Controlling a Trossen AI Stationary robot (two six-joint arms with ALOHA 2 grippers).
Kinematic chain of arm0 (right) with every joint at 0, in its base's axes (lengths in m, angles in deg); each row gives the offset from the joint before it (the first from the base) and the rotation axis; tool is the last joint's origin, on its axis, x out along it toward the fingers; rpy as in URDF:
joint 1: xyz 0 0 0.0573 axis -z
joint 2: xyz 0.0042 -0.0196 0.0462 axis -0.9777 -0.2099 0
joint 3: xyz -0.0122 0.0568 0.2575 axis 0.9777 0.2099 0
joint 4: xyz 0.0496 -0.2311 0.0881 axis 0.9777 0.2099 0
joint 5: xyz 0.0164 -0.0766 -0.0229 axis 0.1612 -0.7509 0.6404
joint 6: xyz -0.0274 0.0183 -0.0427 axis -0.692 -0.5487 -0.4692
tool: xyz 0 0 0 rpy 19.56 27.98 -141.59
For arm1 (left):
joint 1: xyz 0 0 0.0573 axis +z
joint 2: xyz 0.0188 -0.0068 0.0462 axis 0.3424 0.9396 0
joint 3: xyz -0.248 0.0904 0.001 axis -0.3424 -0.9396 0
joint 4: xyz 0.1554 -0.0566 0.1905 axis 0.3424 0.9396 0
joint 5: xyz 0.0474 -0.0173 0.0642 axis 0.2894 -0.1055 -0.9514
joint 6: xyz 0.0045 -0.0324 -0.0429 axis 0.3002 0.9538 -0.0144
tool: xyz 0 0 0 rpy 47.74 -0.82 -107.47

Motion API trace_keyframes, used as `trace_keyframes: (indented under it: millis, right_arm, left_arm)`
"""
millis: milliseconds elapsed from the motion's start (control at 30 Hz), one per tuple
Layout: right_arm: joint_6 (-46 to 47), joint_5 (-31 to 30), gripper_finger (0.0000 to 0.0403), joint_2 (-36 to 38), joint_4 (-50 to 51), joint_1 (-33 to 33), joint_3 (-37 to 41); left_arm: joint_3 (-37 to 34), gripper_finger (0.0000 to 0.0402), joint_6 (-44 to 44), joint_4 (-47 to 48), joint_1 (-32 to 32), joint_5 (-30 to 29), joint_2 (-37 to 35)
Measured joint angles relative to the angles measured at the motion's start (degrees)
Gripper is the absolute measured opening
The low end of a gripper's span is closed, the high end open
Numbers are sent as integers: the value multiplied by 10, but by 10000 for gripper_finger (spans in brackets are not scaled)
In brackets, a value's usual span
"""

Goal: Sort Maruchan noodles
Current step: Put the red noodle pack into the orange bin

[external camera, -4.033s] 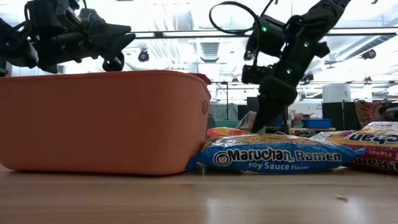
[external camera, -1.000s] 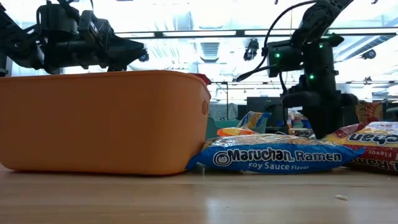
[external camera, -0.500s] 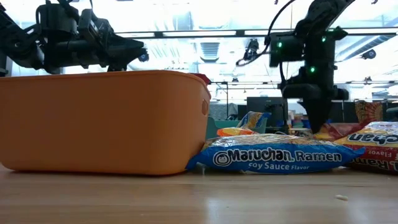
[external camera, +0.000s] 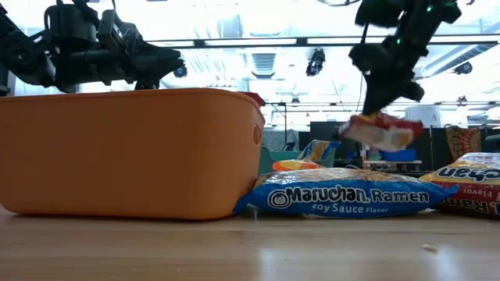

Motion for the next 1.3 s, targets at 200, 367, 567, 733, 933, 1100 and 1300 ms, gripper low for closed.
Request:
trace_keyframes:
  millis: [200, 367, 567, 733, 933, 1100, 1300]
  right_arm:
    - [-21, 27, 9, 52, -104, 0, 3]
    - [-81, 93, 9, 55, -247, 0, 16]
    - [-141, 130, 9, 14, -413, 0, 36]
    - [-154, 165, 9, -39, -567, -1, 53]
    - [-158, 193, 8, -116, -743, -2, 57]
    - [-158, 212, 8, -173, -858, -2, 57]
    - [-158, 217, 8, -217, -934, -2, 57]
  left_arm:
    - [0, 75, 0, 0, 0, 0, 0]
    - [0, 75, 0, -1, 0, 0, 0]
    - [0, 75, 16, -5, 0, 0, 0]
    - [0, 75, 26, -19, 0, 0, 0]
    - [0, 75, 61, -64, 0, -1, 0]
    - [0, 76, 79, -81, 0, -1, 0]
    - [0, 111, 90, -95, 0, -1, 0]
